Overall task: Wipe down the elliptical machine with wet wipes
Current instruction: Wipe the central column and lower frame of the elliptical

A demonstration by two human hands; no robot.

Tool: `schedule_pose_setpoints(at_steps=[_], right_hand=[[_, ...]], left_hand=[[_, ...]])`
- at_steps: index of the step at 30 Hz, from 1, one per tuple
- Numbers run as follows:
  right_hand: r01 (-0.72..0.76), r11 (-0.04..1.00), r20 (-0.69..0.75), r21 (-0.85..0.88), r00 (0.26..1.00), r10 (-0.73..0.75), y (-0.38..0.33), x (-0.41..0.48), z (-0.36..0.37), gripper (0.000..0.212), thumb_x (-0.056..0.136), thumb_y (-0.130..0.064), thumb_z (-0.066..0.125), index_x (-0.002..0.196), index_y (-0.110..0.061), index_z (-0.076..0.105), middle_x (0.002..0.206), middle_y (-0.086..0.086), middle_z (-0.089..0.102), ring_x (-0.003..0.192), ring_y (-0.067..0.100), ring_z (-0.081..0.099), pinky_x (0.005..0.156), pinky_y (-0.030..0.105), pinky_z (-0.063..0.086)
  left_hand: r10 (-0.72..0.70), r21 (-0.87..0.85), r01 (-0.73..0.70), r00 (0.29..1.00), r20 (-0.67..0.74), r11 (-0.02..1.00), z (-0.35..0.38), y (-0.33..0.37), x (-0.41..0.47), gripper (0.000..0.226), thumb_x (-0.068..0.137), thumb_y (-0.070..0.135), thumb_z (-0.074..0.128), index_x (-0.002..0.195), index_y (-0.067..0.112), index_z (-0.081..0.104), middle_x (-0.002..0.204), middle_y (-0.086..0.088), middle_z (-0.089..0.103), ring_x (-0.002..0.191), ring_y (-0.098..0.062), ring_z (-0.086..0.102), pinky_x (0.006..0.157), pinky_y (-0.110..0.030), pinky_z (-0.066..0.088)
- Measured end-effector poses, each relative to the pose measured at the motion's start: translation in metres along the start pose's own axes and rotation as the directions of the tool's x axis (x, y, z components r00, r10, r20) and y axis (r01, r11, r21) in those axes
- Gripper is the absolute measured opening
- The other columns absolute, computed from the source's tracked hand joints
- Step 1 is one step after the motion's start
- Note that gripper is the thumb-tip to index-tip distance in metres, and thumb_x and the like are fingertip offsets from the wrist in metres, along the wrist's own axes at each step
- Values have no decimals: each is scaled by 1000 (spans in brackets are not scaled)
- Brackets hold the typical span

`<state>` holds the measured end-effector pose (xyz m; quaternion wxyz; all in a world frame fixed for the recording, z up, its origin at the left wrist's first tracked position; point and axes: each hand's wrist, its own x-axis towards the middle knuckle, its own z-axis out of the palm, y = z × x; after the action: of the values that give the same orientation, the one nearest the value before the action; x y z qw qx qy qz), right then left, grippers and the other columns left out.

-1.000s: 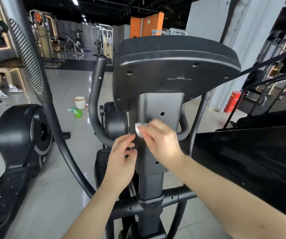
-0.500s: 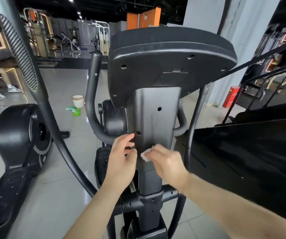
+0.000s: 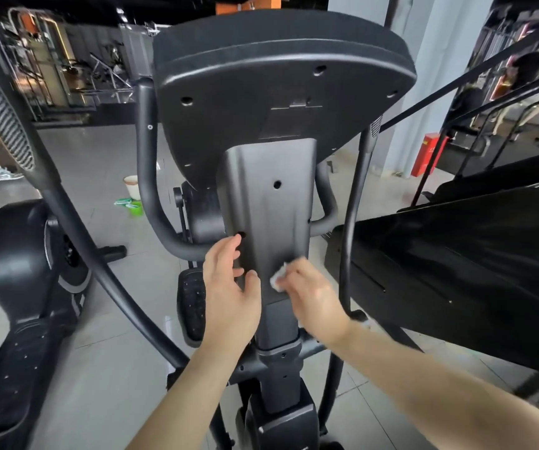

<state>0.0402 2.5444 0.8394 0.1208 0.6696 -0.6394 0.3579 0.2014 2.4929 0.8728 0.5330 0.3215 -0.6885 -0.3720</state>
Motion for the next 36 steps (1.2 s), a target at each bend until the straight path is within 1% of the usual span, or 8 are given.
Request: schedule_pose_setpoints(at_steps=[4,8,13,17,22,25,30,36], right_hand=[[-75,993,20,88,997,74,-2,-1,-7,21,91,11,61,88,-5,74,96,8,62,87,24,63,80,36,54],[-54,977,-240,204,965,104,-15,63,-52,18,91,9,65,81,-3,74,95,6,64,91,8,61,94,14,46],[-83,964,-358,253,918,173,-21,96,-77,12,91,-6,72,85,-14,77,101,-5,60,97,3,63,90,17,48],[-93,964,-311,249,935,171,-8,48,-49,24,88,10,66,75,-9,67,90,-2,58,93,4,59,89,27,52],[-269,930,-110,249,947,303,9,-28,8,31,88,14,62,73,-13,62,90,-2,58,85,8,64,77,34,56],[-329,914,-45,237,936,349,12,-28,7,29,89,9,62,72,-15,62,90,-11,57,84,3,62,76,26,53],[-261,912,-189,317,924,331,-8,38,-48,26,84,9,64,67,-11,64,85,-16,64,92,8,59,81,8,41],[-293,902,-173,317,917,359,-16,30,-39,27,88,2,66,69,-19,67,90,-10,60,87,10,63,80,18,48]], left_hand=[[16,17,-16,1000,-13,1000,2,0,-2,64,91,-7,54,146,26,48,146,14,38,135,-14,45,102,-37,51],[12,28,-11,1000,-21,1000,6,-3,-5,67,92,-7,53,149,27,46,146,16,36,138,-18,41,103,-34,49],[-7,49,8,1000,-15,999,11,-6,-10,72,91,-7,54,153,28,40,145,14,33,140,-19,38,105,-27,46],[-35,61,36,999,-15,998,11,-8,-12,70,92,-6,54,152,29,41,144,12,34,137,-17,41,107,-30,45],[-142,67,141,990,0,988,8,-17,-20,64,95,0,55,149,32,42,142,12,37,126,-12,50,102,-44,51],[-161,79,160,987,3,984,8,-19,-23,63,95,1,55,149,32,41,141,8,40,122,-16,53,103,-43,50],[-173,65,173,985,-6,983,10,-21,-23,62,95,1,55,148,30,42,140,8,40,122,-17,53,103,-42,50],[-157,33,158,988,-10,987,9,-26,-26,57,93,-3,55,141,28,48,138,8,42,121,-14,53,104,-38,49]])
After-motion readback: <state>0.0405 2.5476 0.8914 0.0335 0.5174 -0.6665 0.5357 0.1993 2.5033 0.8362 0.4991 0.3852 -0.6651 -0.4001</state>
